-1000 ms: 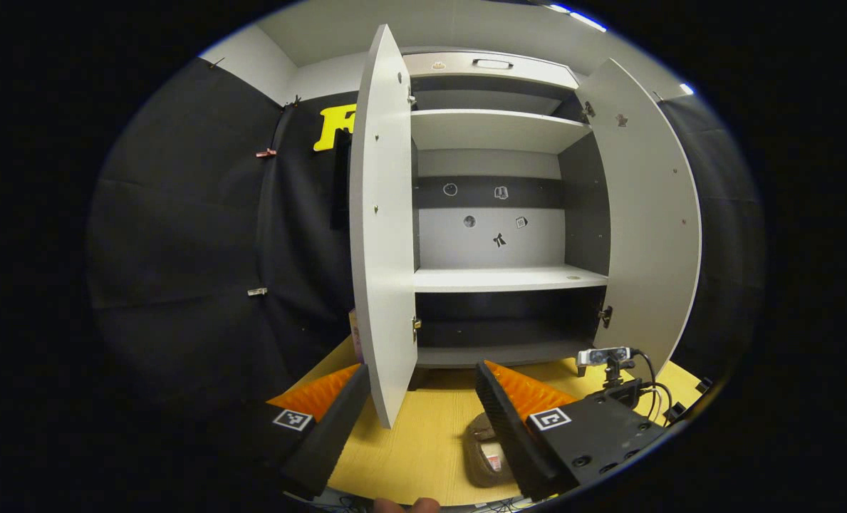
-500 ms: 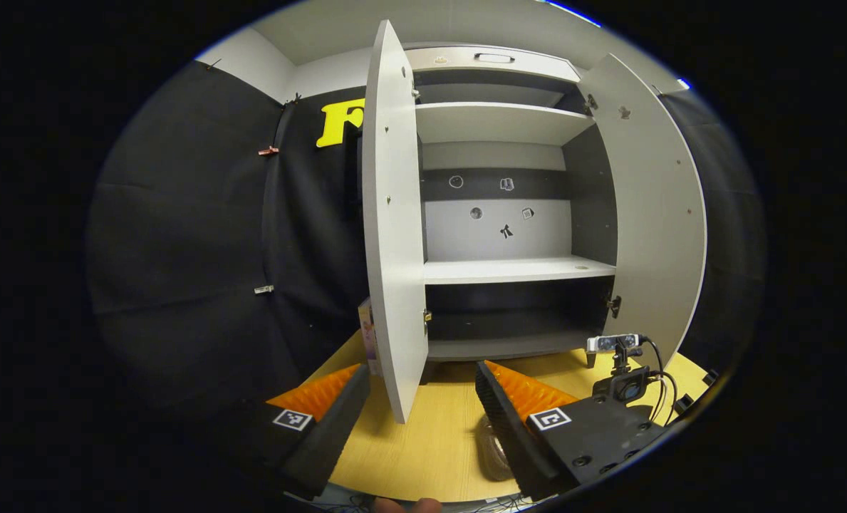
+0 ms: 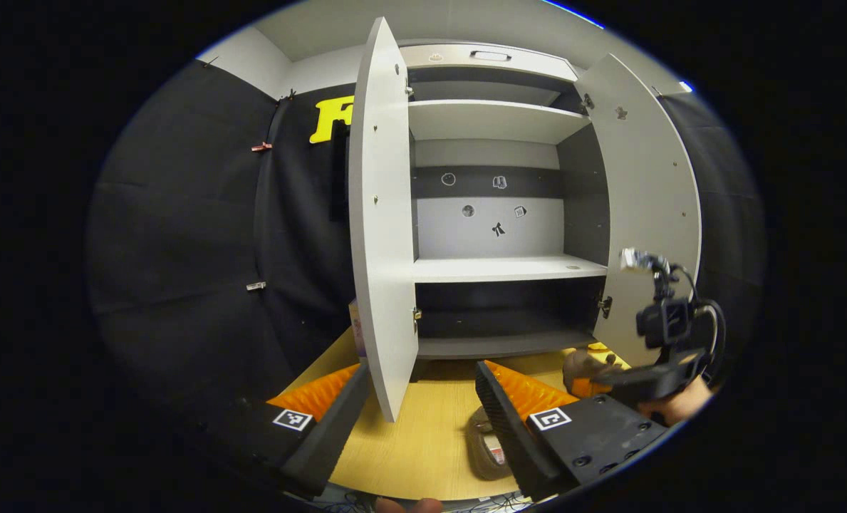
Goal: Grab one shoe with the right hand and put it into the shoe cabinet, grab the other shoe with the left hand and put it into the shoe cabinet; then close the right door with the right hand and the left door with the left hand.
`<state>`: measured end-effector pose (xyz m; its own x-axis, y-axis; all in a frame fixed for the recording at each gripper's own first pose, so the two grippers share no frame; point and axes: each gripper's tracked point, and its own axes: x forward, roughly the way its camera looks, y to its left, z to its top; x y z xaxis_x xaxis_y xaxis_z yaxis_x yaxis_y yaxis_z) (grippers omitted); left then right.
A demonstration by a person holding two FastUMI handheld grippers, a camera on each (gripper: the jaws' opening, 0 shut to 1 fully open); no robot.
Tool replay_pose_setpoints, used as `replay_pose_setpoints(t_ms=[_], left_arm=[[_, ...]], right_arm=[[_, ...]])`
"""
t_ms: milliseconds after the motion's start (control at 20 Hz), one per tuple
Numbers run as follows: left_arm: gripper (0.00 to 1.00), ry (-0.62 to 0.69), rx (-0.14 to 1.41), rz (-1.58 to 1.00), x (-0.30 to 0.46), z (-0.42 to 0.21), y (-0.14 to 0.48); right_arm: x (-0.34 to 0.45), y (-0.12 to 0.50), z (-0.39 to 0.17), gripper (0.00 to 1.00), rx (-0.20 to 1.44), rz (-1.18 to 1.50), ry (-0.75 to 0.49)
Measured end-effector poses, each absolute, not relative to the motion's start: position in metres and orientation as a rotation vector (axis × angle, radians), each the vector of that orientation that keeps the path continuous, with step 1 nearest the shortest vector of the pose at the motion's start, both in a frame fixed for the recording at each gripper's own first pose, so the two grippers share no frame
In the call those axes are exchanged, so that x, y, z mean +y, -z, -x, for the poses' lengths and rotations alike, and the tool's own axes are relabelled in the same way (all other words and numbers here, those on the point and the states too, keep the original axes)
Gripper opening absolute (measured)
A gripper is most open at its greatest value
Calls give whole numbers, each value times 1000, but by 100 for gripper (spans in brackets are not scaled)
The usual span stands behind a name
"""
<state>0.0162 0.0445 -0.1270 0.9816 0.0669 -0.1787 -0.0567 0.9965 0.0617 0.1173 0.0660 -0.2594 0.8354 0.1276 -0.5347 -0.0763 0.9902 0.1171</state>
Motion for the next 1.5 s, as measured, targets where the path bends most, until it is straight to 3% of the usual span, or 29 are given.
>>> replay_pose_setpoints(t_ms=[350,650,1100,1150,1200,1500], left_arm=[[95,-26,163,-68,32,-20,118],[95,-26,151,-83,24,-23,114],[95,-46,170,-111,20,-28,123],[95,-55,177,-106,21,-29,124],[95,-64,181,-102,23,-30,125],[95,-148,205,-62,34,-33,131]], right_arm=[[59,140,-155,7,467,-63,-129],[74,68,-220,7,416,11,-185],[95,46,-359,7,441,-32,-176],[96,48,-372,12,444,-33,-174],[97,51,-384,7,450,-27,-175],[97,78,-442,8,491,-31,-146]])
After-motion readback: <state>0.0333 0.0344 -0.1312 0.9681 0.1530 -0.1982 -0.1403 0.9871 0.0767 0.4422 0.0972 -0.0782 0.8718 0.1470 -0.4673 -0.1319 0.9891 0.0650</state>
